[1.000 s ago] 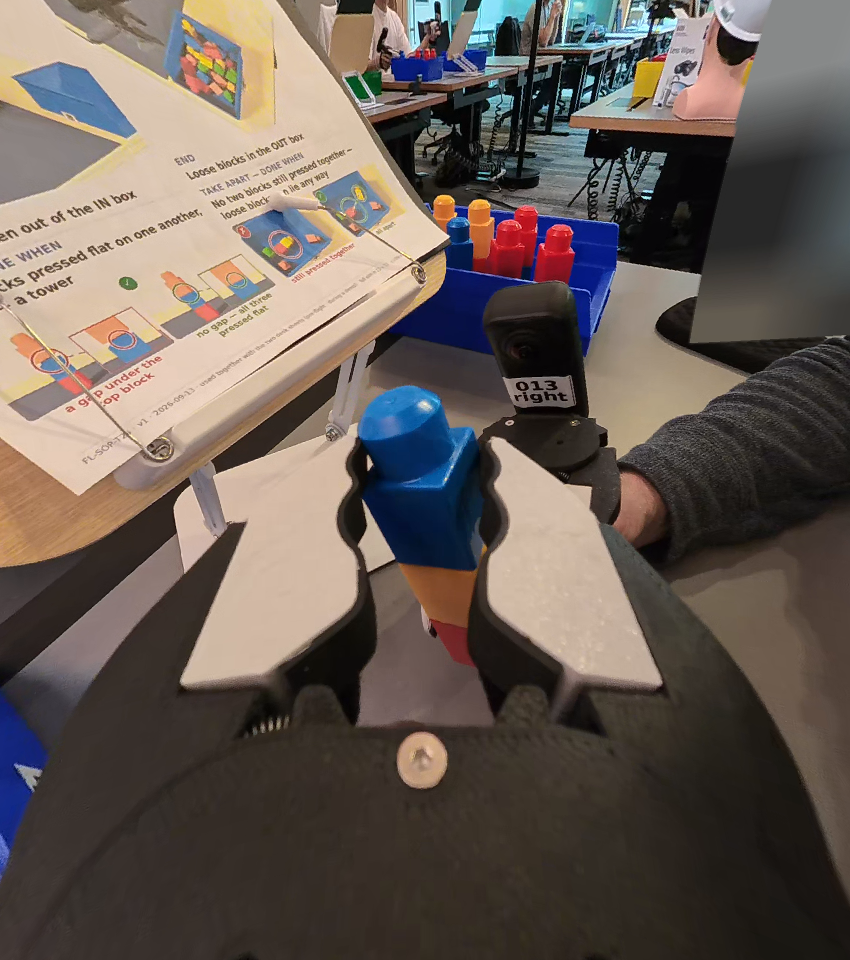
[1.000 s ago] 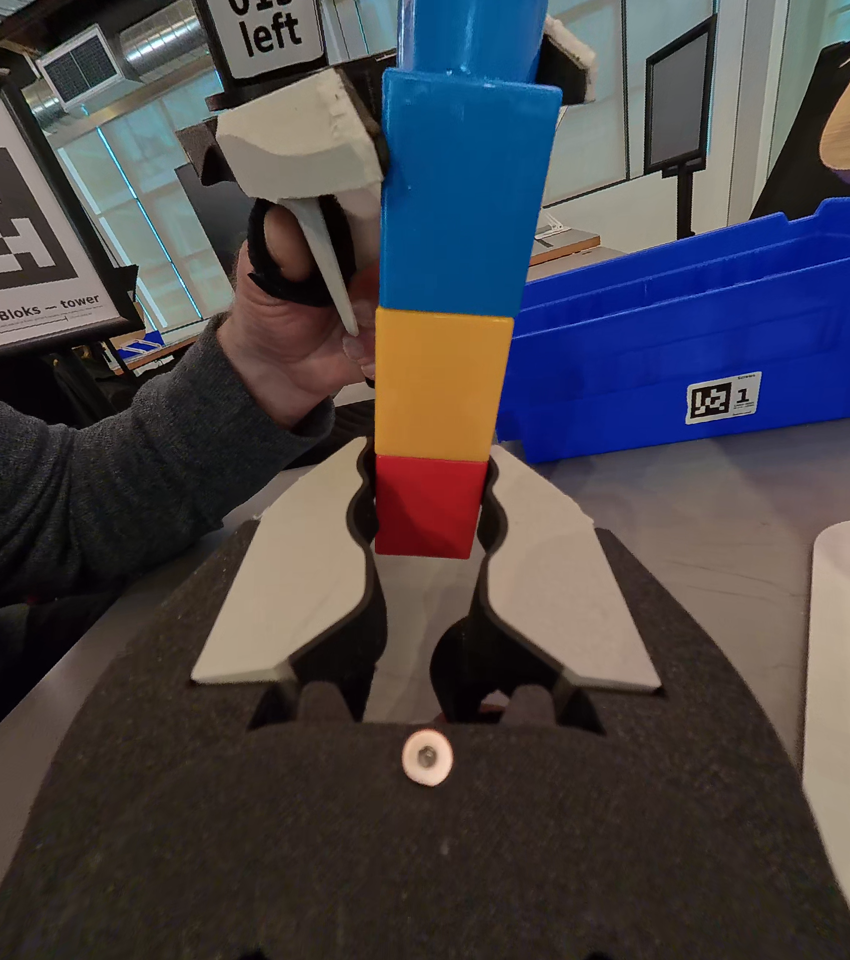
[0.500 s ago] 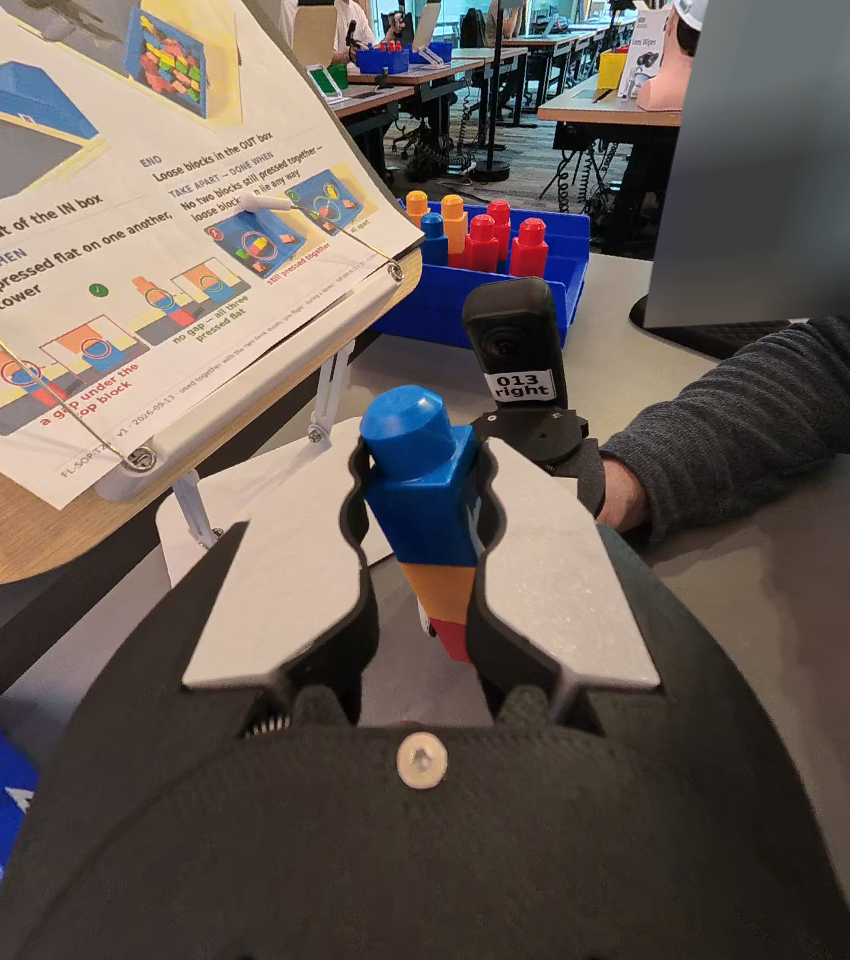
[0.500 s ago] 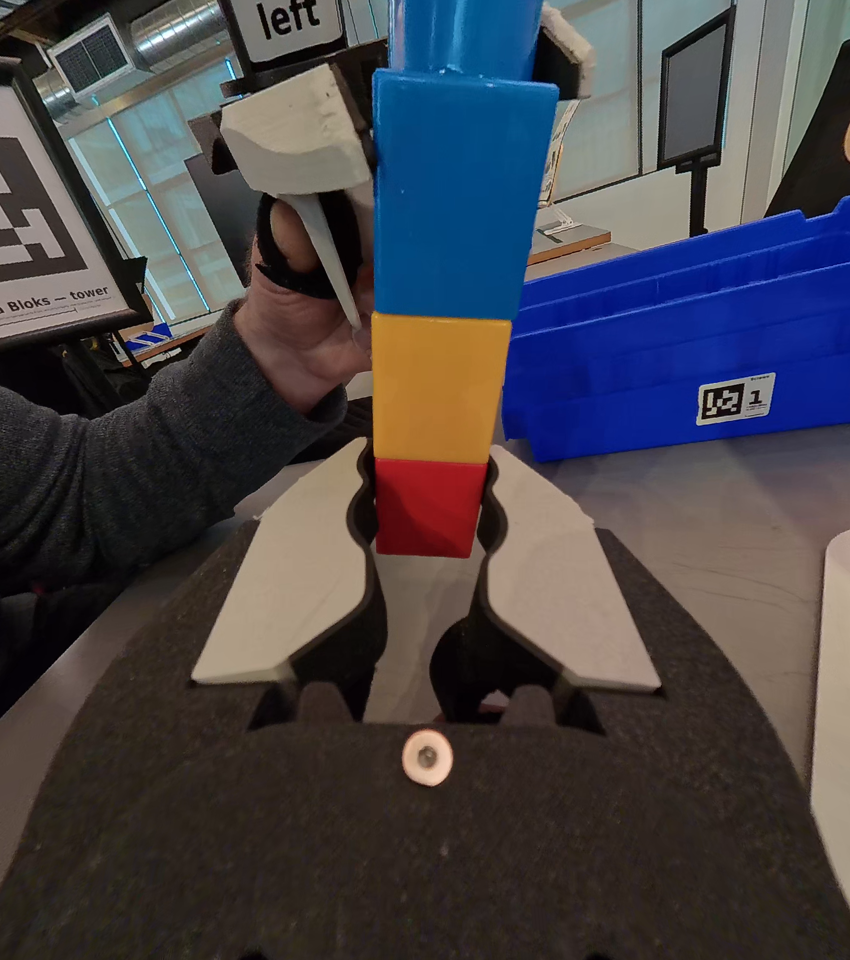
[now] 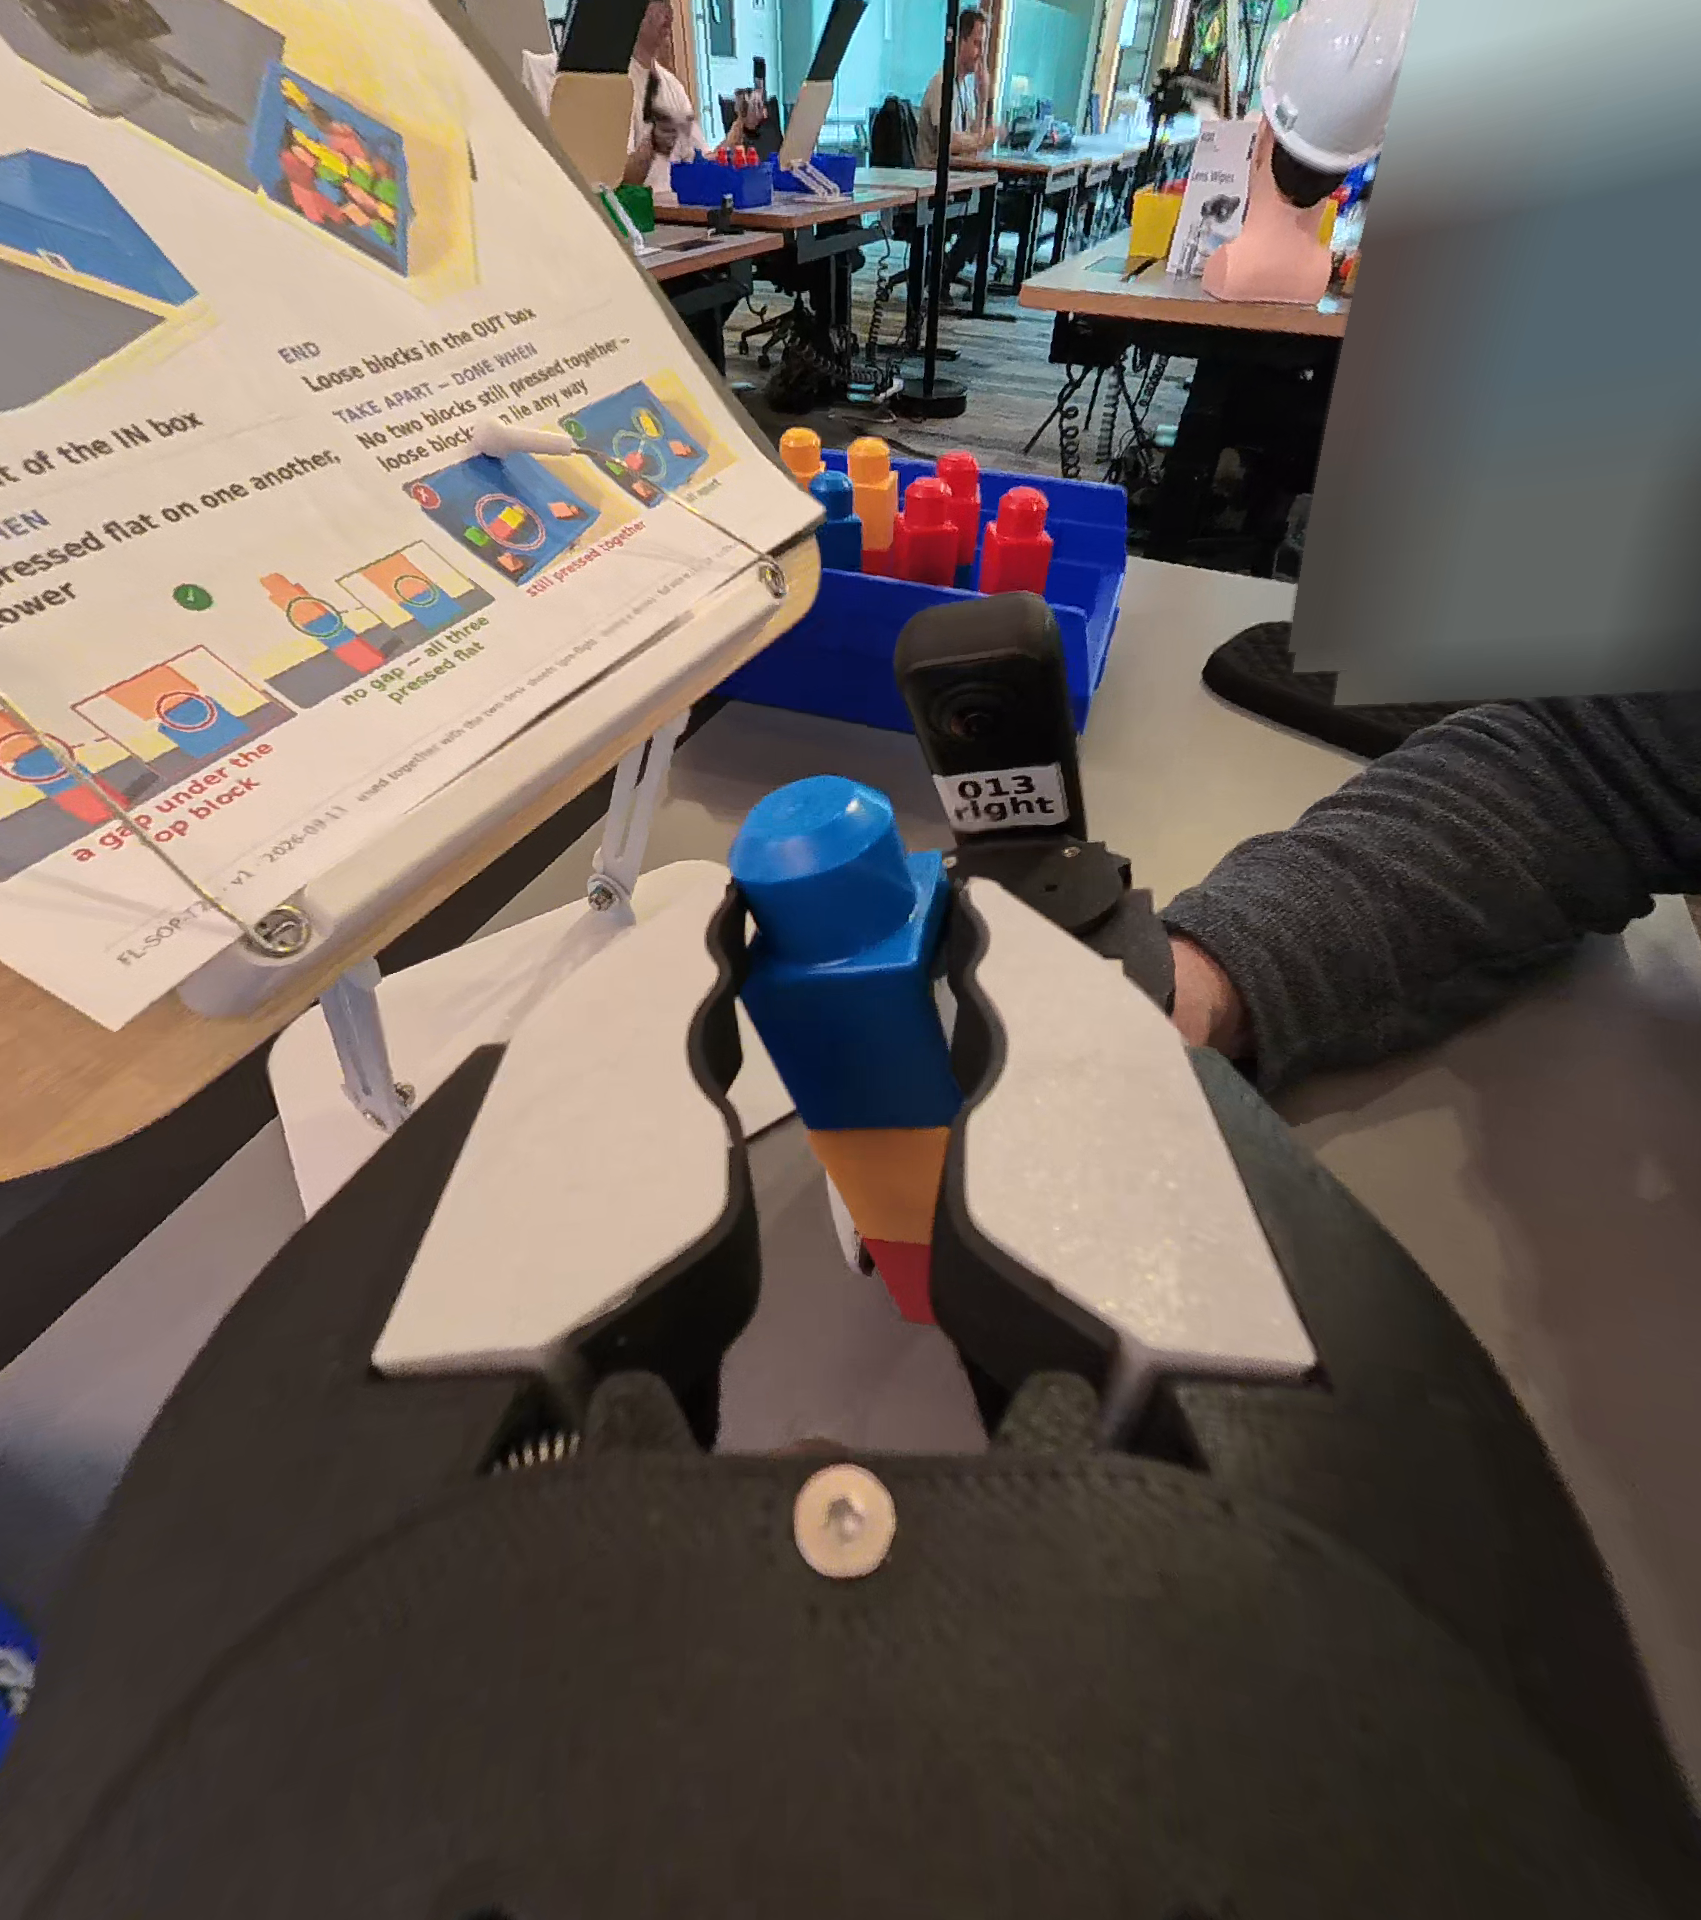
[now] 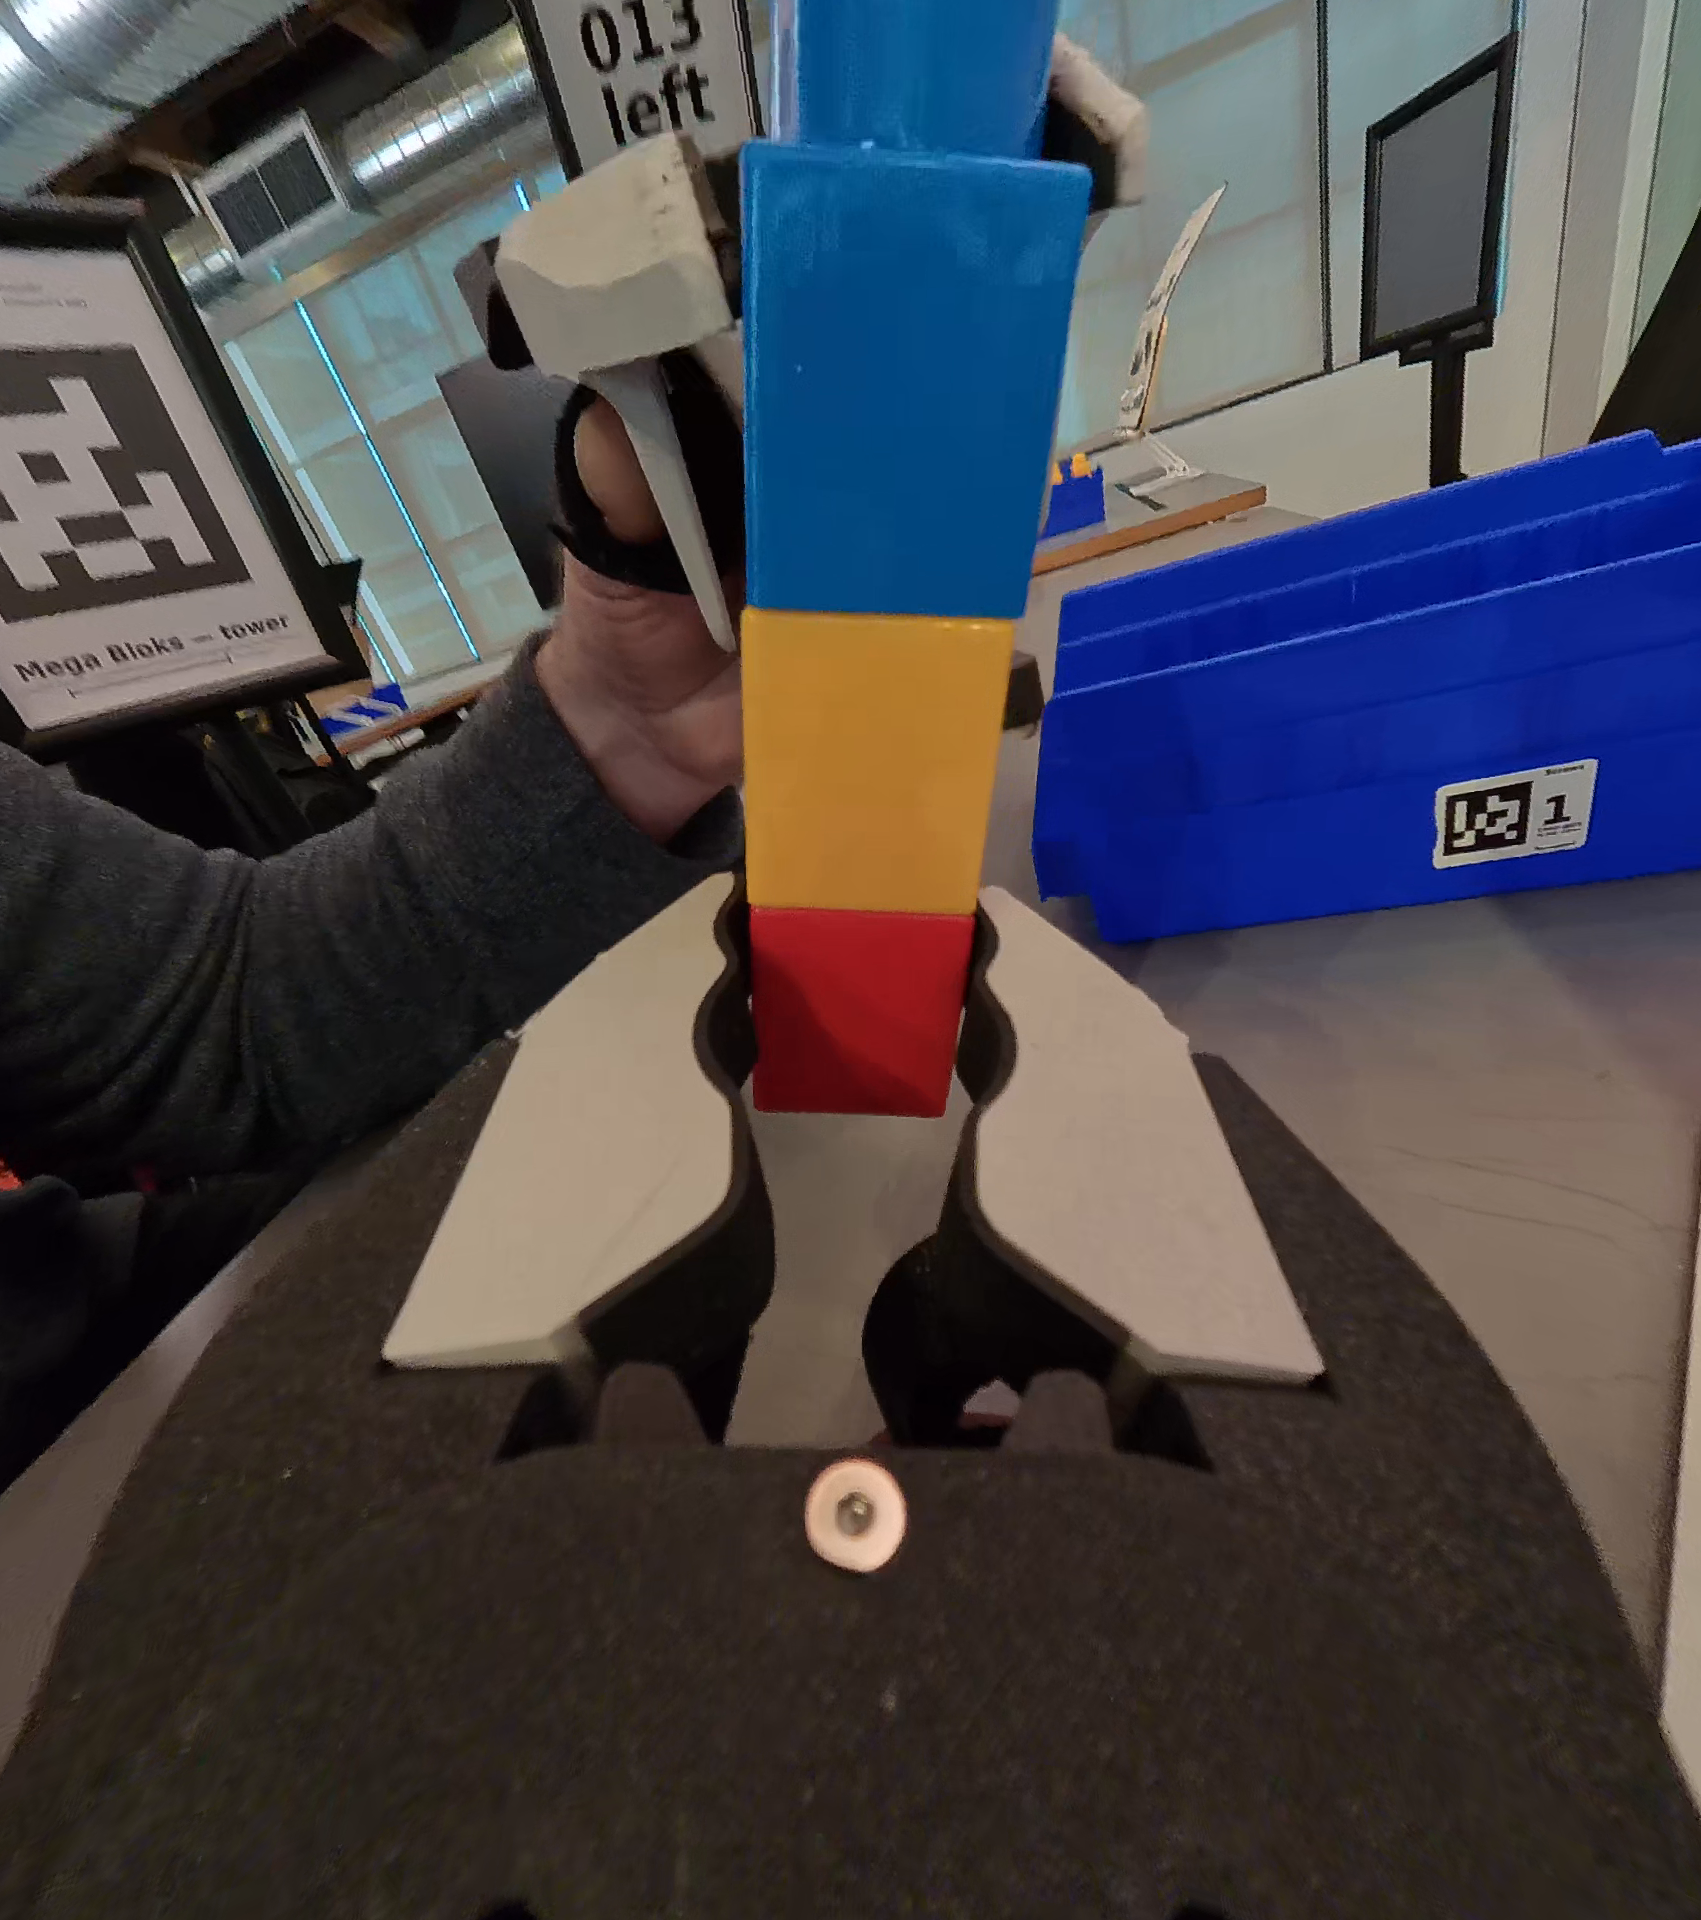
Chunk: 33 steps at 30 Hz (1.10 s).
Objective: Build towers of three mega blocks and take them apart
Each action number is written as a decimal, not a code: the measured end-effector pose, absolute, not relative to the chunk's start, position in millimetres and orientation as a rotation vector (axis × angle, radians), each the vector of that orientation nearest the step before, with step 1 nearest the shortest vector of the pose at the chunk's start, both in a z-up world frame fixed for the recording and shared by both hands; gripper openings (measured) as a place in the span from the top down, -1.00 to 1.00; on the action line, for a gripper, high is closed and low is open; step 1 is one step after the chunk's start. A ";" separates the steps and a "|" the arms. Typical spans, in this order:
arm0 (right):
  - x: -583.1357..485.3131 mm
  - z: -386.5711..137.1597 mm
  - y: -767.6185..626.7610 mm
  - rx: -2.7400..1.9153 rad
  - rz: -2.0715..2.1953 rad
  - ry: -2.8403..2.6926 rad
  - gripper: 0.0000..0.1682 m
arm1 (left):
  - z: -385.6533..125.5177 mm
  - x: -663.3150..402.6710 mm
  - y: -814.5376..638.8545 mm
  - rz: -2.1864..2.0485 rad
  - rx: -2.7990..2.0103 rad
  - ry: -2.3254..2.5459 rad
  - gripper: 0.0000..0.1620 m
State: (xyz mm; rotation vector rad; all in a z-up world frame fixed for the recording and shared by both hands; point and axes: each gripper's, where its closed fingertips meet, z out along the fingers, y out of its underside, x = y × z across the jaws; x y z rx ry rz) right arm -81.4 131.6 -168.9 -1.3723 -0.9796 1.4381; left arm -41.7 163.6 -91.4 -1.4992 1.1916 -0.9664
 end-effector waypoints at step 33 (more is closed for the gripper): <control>-85.2 -172.3 124.0 -1.401 1.579 -1.048 0.58 | -105.3 -47.9 159.0 -1.319 -1.506 1.110 0.54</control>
